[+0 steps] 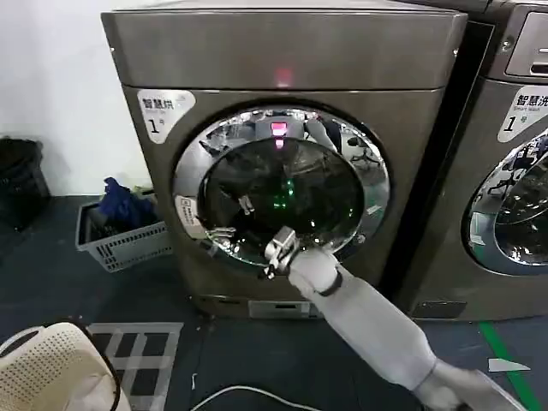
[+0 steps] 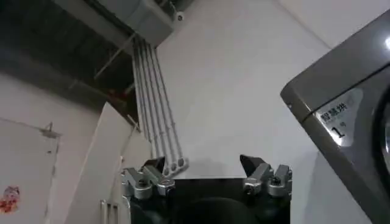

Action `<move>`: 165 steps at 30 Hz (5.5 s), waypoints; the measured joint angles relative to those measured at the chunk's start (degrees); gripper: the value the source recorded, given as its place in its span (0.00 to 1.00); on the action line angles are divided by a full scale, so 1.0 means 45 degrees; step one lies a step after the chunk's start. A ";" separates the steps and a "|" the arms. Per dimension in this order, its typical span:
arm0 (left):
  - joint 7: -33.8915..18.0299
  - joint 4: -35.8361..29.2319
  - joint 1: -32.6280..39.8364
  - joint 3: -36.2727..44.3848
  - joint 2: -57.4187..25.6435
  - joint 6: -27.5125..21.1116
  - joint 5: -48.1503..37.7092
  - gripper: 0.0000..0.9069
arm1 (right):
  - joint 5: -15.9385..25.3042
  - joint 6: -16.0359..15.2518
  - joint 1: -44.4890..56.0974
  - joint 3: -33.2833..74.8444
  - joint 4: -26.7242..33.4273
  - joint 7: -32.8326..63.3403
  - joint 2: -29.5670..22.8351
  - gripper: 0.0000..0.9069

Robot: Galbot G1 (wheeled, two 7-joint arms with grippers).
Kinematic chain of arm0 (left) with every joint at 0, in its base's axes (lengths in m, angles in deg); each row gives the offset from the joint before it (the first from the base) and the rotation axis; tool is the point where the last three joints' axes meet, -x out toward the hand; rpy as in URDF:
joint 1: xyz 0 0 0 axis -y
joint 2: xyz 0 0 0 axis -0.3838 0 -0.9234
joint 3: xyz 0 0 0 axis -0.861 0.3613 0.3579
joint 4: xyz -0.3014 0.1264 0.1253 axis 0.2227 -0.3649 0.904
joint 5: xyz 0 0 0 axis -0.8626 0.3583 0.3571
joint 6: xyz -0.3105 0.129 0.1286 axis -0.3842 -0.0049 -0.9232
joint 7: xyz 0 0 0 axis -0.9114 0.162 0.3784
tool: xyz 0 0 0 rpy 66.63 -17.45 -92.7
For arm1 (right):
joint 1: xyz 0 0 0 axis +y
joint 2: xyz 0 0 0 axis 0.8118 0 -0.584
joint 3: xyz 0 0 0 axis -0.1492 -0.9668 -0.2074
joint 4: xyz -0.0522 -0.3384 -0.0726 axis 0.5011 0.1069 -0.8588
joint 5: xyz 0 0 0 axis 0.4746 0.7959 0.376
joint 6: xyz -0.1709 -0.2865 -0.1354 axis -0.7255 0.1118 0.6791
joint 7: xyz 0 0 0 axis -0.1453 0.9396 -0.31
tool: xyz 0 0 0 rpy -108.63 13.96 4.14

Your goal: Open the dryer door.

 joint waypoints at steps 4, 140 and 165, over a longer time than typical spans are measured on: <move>-0.0027 -0.0010 -0.0073 -0.0009 0.0015 0.0051 0.0020 1.00 | 0.0090 0.0189 -0.0148 -0.0032 0.0549 -0.0178 -0.0341 1.00; 0.8059 0.9356 1.8255 1.6939 -0.5437 -0.3234 -0.2456 1.00 | -0.0088 -0.0442 1.7377 2.9189 -0.3985 0.3156 -0.1309 1.00; 0.8052 1.3365 2.0659 1.9762 -0.0586 -0.2841 -0.1614 1.00 | -0.0206 0.0068 1.7753 3.0598 -0.4046 0.3184 -0.1855 1.00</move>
